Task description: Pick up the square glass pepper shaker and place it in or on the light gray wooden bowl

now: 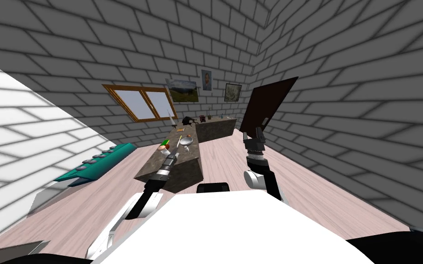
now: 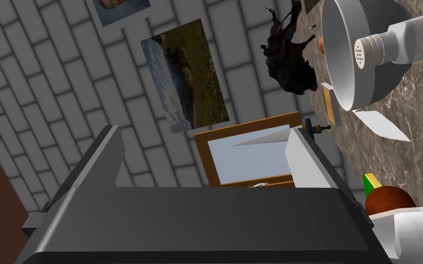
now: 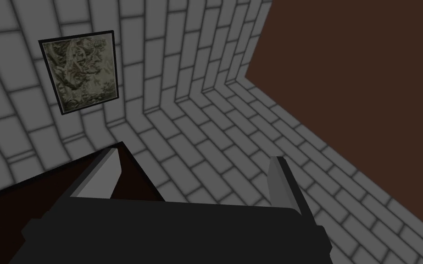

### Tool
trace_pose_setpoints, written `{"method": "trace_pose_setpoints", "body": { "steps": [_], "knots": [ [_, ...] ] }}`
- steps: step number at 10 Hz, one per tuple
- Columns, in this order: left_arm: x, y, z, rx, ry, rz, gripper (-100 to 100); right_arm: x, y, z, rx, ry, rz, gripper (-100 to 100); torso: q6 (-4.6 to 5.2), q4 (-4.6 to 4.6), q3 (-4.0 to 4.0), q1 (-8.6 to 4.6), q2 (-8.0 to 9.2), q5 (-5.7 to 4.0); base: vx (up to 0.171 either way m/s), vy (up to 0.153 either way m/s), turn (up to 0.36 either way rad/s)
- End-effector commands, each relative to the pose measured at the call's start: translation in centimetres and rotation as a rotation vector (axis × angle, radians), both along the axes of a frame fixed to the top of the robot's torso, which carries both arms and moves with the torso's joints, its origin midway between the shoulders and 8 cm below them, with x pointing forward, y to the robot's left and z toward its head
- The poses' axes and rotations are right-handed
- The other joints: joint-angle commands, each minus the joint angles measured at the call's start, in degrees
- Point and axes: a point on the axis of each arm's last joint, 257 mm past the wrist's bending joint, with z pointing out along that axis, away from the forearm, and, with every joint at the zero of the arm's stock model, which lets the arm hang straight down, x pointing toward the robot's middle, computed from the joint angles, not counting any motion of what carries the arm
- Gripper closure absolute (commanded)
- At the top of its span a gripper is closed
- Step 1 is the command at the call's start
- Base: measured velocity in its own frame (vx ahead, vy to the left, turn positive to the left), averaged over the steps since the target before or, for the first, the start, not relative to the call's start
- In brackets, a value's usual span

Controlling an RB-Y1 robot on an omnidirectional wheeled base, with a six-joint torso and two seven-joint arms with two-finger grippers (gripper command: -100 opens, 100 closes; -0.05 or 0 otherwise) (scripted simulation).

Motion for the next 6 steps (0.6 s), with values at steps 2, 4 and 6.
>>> {"method": "trace_pose_setpoints", "body": {
  "steps": [2,4,6],
  "knots": [
    [0.1,1.4,-2.3,0.044,0.087,0.019,-100,0.0,0.0,0.0,0.000,0.000,0.000,0,-0.02,0.01,0.02,0.04,0.03,0.00,0.021,-0.038,-0.075],
    [-0.1,2.3,-3.8,0.073,0.139,0.030,-100,0.0,0.0,0.0,0.000,0.000,0.000,0,0.00,0.00,-0.01,0.01,-0.02,0.00,0.041,-0.051,-0.112],
    [-0.7,4.4,-6.7,0.136,0.241,0.052,-100,0.0,0.0,0.0,0.000,0.000,0.000,0,-0.01,0.00,-0.01,0.03,-0.02,0.00,0.037,-0.051,-0.144]
  ]
}}
